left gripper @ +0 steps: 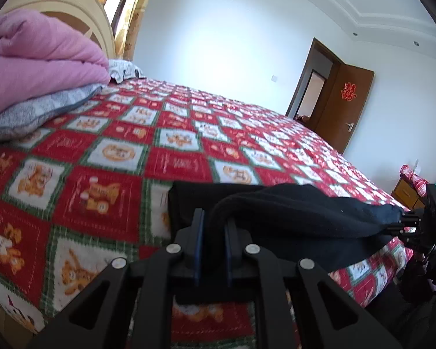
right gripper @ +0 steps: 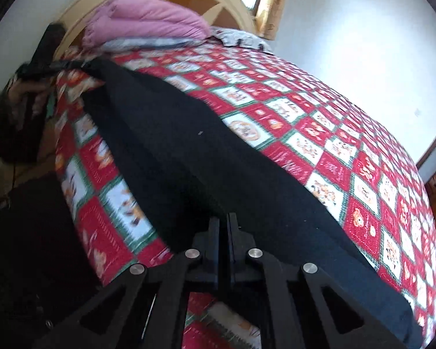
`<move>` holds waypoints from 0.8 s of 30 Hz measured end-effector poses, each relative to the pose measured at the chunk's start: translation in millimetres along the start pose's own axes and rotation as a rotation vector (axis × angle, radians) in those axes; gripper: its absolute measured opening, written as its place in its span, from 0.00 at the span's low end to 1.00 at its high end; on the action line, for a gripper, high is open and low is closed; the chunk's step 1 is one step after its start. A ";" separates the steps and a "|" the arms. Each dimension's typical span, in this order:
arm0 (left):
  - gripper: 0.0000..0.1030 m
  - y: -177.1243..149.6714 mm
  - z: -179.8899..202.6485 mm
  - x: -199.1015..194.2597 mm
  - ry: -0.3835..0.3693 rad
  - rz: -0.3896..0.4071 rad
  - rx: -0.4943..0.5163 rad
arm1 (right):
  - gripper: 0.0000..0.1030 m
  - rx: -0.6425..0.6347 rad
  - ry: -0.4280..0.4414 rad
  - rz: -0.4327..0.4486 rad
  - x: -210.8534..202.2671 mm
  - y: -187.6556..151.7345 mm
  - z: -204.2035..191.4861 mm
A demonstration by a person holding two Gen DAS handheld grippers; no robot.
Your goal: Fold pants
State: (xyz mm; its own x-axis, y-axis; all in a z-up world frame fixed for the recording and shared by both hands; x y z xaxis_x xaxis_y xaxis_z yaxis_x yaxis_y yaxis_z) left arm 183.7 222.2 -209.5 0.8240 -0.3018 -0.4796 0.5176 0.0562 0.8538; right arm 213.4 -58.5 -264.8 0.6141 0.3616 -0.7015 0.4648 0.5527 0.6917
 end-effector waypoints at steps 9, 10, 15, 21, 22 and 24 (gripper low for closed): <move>0.13 -16.3 -0.1 -2.7 -0.023 -0.012 0.032 | 0.04 0.017 0.023 -0.063 24.2 -24.0 -11.1; 0.13 -15.9 0.3 -4.3 -0.027 -0.007 0.032 | 0.04 0.025 0.028 -0.056 21.8 -22.0 -10.3; 0.13 -24.4 -0.7 -1.1 -0.022 -0.025 0.049 | 0.04 0.058 0.066 -0.049 16.8 -21.6 -10.5; 0.26 -39.4 -5.2 -2.4 -0.009 -0.060 0.077 | 0.04 0.057 0.047 -0.098 28.9 -36.2 -15.0; 0.33 -41.6 -7.7 -5.5 -0.012 -0.059 0.066 | 0.04 0.055 0.047 -0.103 28.7 -35.9 -14.9; 0.50 -45.5 -15.4 -11.8 0.017 -0.058 0.056 | 0.04 0.038 0.037 -0.100 28.6 -35.8 -14.9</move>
Point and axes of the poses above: each gripper's, at about its wrist camera, not at the fingertips, and x roughly the way its jaws point, z to its right, y to its top, the point moved 9 cm from there along x, roughly the way its jaws point, and after that the axes turned 8 degrees about x, right-handed, at the moved point
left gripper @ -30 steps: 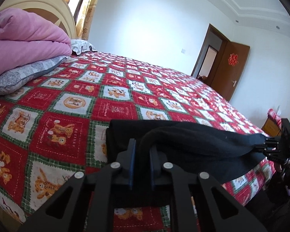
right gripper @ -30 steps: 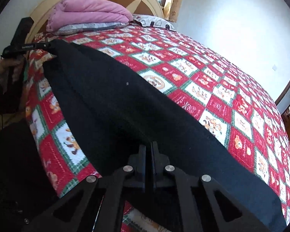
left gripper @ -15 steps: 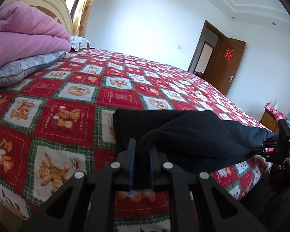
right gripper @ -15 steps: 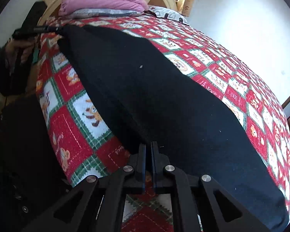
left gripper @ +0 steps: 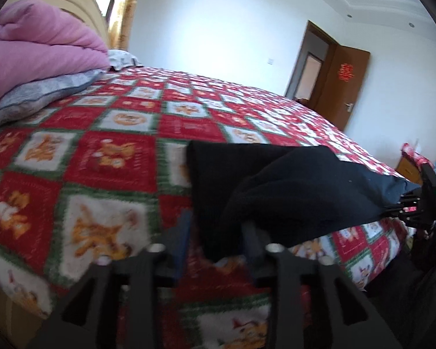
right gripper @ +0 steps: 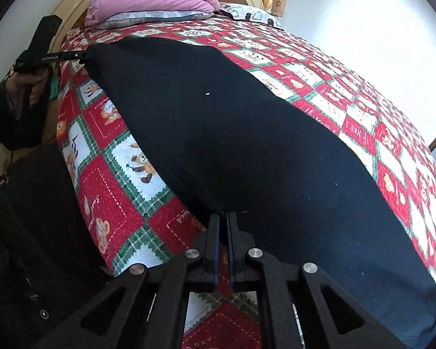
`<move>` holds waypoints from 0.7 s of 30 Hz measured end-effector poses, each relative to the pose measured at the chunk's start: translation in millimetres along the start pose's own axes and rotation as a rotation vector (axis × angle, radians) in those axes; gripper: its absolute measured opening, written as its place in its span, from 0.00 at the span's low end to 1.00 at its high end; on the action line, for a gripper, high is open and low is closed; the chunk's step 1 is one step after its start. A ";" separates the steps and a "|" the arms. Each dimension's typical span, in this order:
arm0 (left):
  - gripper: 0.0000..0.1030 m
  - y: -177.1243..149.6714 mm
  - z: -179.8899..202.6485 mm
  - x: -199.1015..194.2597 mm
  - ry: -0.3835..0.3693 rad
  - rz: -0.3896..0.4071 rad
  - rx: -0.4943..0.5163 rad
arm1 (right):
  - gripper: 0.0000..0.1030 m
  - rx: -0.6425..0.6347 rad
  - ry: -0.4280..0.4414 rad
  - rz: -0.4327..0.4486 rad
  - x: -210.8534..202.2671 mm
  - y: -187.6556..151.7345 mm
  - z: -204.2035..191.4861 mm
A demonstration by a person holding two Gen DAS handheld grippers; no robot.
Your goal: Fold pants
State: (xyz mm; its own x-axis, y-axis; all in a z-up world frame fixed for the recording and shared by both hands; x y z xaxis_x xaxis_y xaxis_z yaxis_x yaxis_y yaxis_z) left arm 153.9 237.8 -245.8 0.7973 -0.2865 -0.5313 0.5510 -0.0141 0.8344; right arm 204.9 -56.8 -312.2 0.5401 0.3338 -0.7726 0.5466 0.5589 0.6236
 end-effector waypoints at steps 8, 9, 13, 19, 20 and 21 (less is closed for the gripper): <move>0.70 -12.3 -30.0 -10.4 0.111 -0.031 -0.013 | 0.06 -0.021 -0.019 0.003 -3.0 -5.0 -0.9; 0.70 -10.8 -34.2 -12.2 0.124 -0.025 -0.025 | 0.06 -0.028 -0.020 -0.004 -3.5 -6.1 -1.5; 0.69 4.3 -50.3 -26.9 0.186 0.030 -0.068 | 0.06 -0.043 -0.010 -0.013 -10.5 -9.6 -3.3; 0.69 39.8 -48.2 -28.4 0.183 0.081 -0.122 | 0.06 -0.020 -0.011 0.001 -15.2 -8.2 1.0; 0.69 44.2 -41.0 -22.8 0.172 0.076 -0.112 | 0.06 -0.010 -0.008 0.004 -14.8 -6.6 1.5; 0.69 49.6 -29.0 -14.7 0.160 0.067 -0.087 | 0.06 -0.004 -0.004 0.007 -14.5 -5.3 1.4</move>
Point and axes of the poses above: each gripper's, at about its wrist camera, not at the fingertips, and x roughly the way its jaws point, z to its right, y to its top, the point moved 9 cm from there along x, roughly the way its jaws point, and after that the axes turned 8 degrees about x, right-handed, at the moved point
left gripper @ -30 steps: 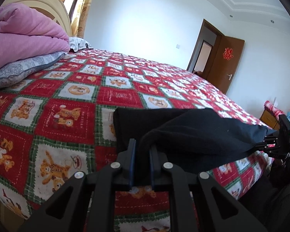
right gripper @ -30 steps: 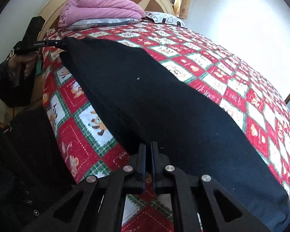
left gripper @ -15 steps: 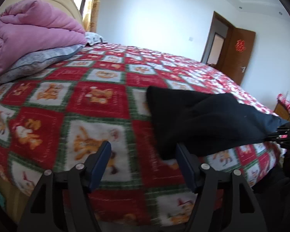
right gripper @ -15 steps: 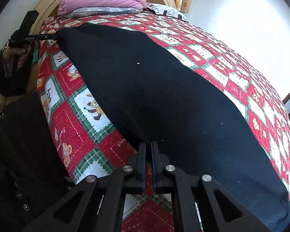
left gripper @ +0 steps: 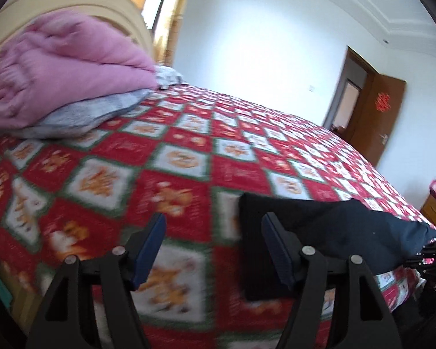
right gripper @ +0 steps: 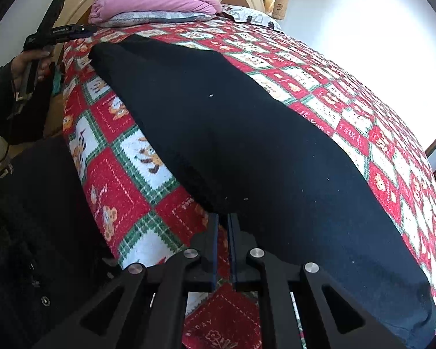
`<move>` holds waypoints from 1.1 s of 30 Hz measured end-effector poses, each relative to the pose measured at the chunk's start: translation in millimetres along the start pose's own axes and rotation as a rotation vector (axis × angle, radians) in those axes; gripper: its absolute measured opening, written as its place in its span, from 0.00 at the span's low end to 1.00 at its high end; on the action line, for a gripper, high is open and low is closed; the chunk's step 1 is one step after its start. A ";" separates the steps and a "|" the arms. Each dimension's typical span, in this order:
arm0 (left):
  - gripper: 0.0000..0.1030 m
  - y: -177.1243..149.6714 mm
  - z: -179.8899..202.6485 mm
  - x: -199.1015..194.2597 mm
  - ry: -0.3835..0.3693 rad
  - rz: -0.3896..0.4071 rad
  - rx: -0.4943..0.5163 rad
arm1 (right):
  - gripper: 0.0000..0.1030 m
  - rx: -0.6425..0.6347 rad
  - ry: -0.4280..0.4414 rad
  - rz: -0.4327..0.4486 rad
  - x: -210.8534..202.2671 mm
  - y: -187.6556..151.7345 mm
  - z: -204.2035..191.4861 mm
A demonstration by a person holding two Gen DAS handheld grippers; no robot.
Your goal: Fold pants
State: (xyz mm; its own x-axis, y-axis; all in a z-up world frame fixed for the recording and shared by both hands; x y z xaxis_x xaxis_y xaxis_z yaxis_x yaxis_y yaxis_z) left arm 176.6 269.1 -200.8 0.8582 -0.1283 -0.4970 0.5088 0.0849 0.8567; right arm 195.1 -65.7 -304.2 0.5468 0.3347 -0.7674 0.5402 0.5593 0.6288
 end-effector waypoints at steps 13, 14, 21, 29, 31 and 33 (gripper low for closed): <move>0.73 -16.8 33.9 68.8 -0.012 -0.167 0.003 | 0.54 -0.100 0.149 0.135 20.2 88.4 -91.9; 0.74 -19.6 33.8 68.4 -0.016 -0.169 -0.002 | 0.54 -0.099 0.171 0.140 26.7 98.8 -100.8; 0.80 -25.8 32.3 66.7 -0.018 -0.146 -0.006 | 0.23 -0.082 0.171 0.047 75.9 108.1 -121.5; 0.90 -17.4 8.0 59.1 0.123 -0.110 -0.094 | 0.23 -0.049 0.195 0.017 67.4 85.2 -119.4; 0.90 -5.8 9.0 47.3 0.154 -0.065 -0.087 | 0.23 -0.085 0.192 0.025 62.5 82.6 -122.2; 0.90 10.3 20.5 35.7 0.175 -0.025 -0.033 | 0.23 -0.048 0.246 0.014 53.7 83.6 -114.5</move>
Point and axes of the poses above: each gripper's, at about its wrist camera, not at the fingertips, and x roughly the way its jaws point, z to its right, y to its top, the point moved 9 cm from there along x, roughly the way its jaws point, and after that the axes turned 8 degrees about x, right-handed, at the moved point
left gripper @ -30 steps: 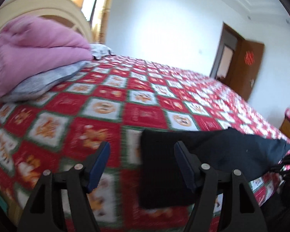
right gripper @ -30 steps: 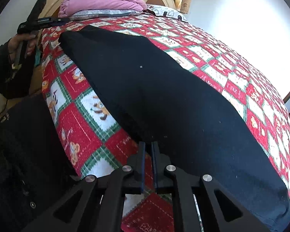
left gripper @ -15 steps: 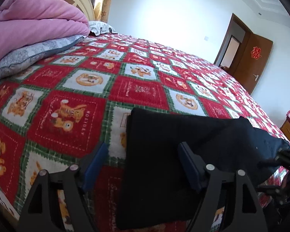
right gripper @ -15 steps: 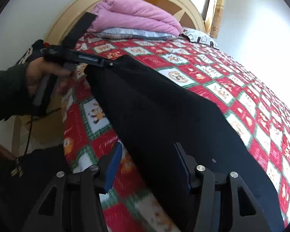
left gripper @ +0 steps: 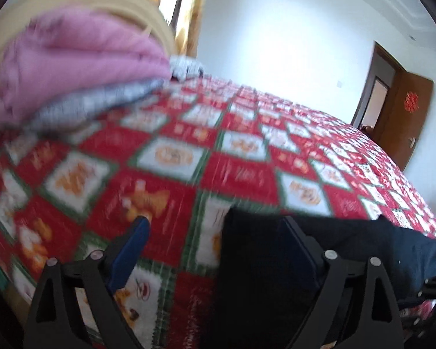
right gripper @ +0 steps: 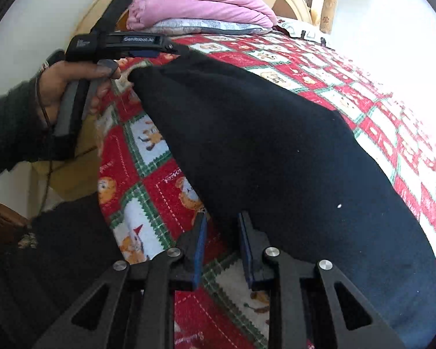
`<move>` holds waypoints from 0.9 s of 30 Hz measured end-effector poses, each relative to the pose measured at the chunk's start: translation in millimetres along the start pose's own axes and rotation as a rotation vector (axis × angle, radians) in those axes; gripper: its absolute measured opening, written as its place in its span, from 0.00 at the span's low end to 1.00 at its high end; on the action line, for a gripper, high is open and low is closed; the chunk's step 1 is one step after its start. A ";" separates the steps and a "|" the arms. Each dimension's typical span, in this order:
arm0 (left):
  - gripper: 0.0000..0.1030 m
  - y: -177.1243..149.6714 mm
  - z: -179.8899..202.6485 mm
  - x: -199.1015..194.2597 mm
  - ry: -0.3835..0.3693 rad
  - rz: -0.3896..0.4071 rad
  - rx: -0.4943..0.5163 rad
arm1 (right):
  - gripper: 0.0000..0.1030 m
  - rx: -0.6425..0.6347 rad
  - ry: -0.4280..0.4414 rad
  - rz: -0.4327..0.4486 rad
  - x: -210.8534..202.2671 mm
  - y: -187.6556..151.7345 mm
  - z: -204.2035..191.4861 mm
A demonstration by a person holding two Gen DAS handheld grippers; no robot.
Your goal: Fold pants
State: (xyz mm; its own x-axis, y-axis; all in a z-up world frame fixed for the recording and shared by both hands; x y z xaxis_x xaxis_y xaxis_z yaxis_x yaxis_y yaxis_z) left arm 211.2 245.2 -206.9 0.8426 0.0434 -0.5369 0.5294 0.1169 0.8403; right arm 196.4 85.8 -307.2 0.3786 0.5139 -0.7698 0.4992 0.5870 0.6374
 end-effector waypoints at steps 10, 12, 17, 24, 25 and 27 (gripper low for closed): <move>1.00 -17.5 116.9 9.4 -0.174 -0.034 0.187 | 0.23 0.494 0.128 0.168 -41.4 74.6 121.9; 1.00 -30.1 124.6 14.7 -0.179 -0.065 0.213 | 0.23 0.595 0.151 0.136 -22.7 84.4 143.6; 1.00 -45.2 125.6 21.3 -0.169 -0.092 0.240 | 0.23 0.695 0.242 0.048 19.7 94.3 150.7; 1.00 -49.5 128.8 22.4 -0.139 -0.075 0.274 | 0.23 0.735 0.366 0.011 36.1 98.1 142.8; 1.00 -49.6 128.6 22.5 -0.137 -0.075 0.274 | 0.22 0.731 0.366 0.003 37.9 98.0 142.1; 1.00 -49.6 128.6 23.0 -0.132 -0.077 0.274 | 0.10 0.709 0.347 -0.010 41.1 97.1 140.1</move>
State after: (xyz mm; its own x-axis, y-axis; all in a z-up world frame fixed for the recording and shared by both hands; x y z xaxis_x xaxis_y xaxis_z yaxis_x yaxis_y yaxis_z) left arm 217.1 112.8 -251.2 0.7952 -0.0867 -0.6001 0.5837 -0.1580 0.7964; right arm 369.6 76.3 -281.7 0.1647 0.7448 -0.6467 0.9235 0.1139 0.3664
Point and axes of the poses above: each gripper's, at about its wrist camera, not at the fingertips, and x roughly the way its jaws point, z to its right, y to its top, the point moved 9 cm from there along x, roughly the way its jaws point, and after that the axes turned 8 degrees about x, right-handed, at the moved point
